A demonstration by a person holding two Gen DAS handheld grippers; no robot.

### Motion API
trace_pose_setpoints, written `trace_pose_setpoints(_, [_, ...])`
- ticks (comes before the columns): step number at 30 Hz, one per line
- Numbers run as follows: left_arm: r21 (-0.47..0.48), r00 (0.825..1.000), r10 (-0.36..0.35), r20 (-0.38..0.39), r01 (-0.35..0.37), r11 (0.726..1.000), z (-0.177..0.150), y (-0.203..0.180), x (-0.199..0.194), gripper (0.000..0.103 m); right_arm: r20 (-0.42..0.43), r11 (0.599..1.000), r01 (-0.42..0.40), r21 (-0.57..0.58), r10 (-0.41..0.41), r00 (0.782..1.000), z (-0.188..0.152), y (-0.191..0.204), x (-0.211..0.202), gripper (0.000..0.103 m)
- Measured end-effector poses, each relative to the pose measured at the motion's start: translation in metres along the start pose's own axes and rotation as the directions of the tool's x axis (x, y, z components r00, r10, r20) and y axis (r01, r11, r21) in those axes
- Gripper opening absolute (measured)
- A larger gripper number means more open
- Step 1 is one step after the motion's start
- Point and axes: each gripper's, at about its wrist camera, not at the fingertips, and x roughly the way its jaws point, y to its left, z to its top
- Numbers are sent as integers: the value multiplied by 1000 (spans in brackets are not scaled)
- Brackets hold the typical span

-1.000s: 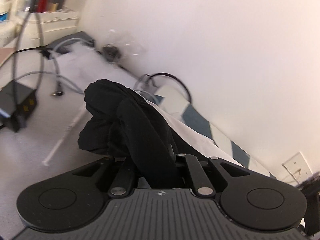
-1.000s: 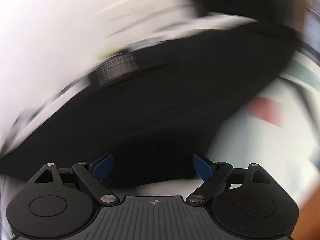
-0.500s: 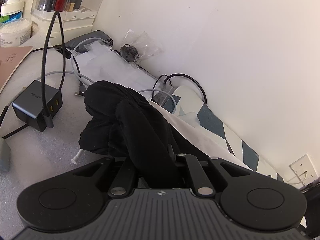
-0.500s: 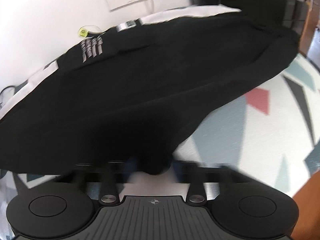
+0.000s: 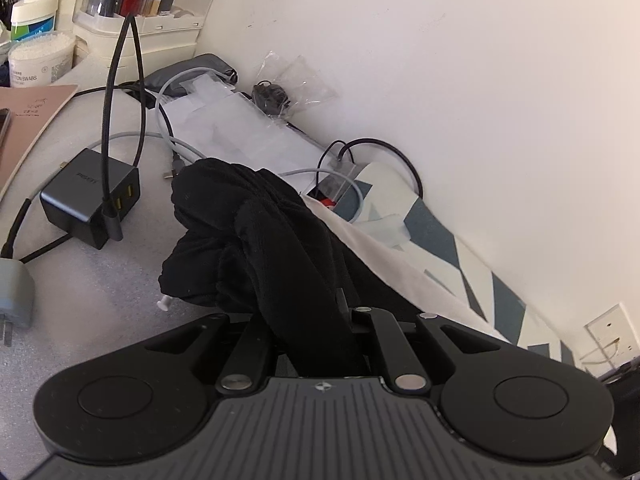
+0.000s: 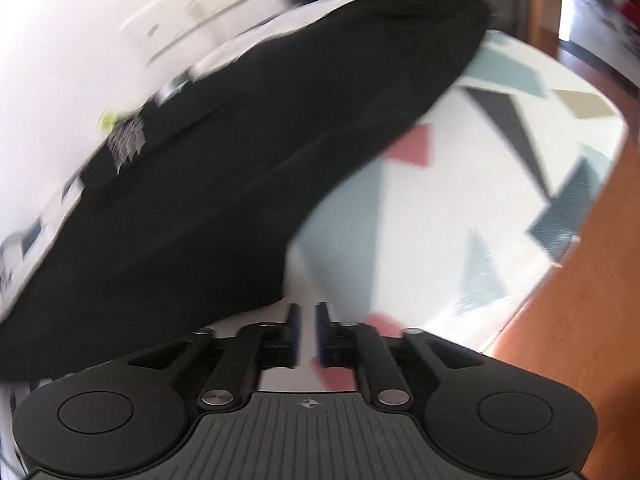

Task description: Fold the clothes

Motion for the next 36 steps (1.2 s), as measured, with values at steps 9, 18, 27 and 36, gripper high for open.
trace_pose_setpoints(9, [-8, 1000, 26, -6, -26, 1000, -1, -2, -1, 9, 135, 983, -91, 160, 70, 988, 62, -38, 29, 42])
trace_pose_setpoints(18, [-22, 999, 41, -20, -42, 999, -4, -1, 2, 9, 289, 953, -55, 297, -34, 957, 95, -60, 41, 3])
trace_pose_setpoints(27, [-50, 998, 50, -26, -52, 997, -10, 6, 3, 9, 329, 915, 270, 299, -365, 871, 94, -58, -6, 8])
trace_pose_setpoints(36, [-65, 997, 77, -11, -77, 995, -15, 3, 0, 9, 284, 940, 111, -322, -16, 959, 165, 74, 57, 57])
